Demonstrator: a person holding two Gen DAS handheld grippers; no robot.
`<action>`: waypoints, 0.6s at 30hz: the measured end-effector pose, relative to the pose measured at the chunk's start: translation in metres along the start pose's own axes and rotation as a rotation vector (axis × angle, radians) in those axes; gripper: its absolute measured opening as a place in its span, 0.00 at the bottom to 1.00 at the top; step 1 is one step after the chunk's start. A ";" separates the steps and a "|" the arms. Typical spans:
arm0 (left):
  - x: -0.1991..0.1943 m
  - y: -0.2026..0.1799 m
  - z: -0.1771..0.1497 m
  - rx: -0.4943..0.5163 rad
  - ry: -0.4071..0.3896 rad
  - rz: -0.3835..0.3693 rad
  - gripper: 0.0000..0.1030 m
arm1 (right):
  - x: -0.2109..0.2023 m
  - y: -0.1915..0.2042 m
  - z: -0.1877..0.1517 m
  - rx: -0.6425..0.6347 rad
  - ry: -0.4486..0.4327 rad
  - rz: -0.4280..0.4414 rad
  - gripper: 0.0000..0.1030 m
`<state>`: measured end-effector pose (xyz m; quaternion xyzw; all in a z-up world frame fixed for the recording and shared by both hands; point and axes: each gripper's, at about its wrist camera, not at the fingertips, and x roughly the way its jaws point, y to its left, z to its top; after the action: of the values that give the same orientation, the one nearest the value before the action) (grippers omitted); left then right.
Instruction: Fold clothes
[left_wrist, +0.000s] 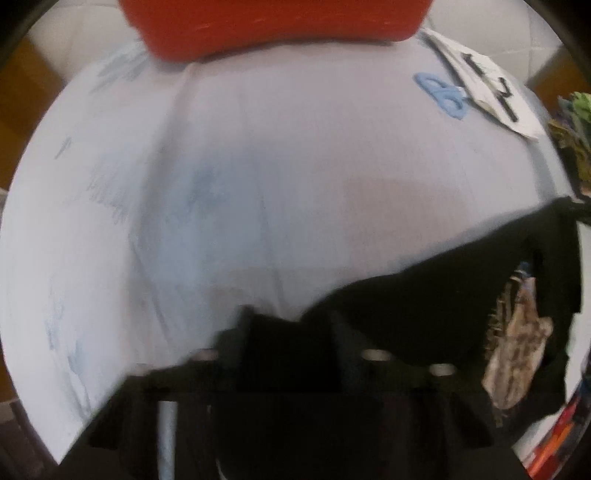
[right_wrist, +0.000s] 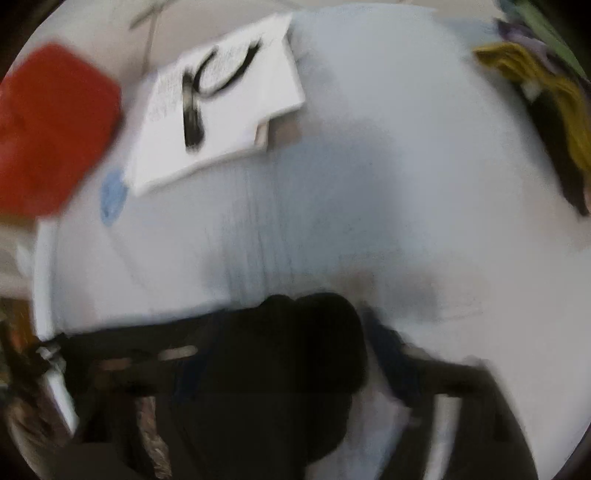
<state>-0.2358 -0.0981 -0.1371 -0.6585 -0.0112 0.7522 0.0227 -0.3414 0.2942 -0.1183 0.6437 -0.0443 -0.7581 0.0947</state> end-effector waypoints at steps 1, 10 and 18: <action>-0.001 -0.001 0.000 0.007 -0.002 0.003 0.23 | 0.002 0.008 0.000 -0.045 0.000 -0.026 0.15; -0.086 -0.009 -0.069 0.100 -0.323 0.030 0.21 | -0.107 0.028 -0.101 -0.321 -0.327 0.094 0.14; -0.111 -0.003 -0.174 0.184 -0.426 0.077 0.21 | -0.136 0.004 -0.264 -0.402 -0.429 0.132 0.14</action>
<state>-0.0491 -0.1026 -0.0496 -0.4801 0.0782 0.8722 0.0511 -0.0602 0.3321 -0.0299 0.4329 0.0462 -0.8626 0.2577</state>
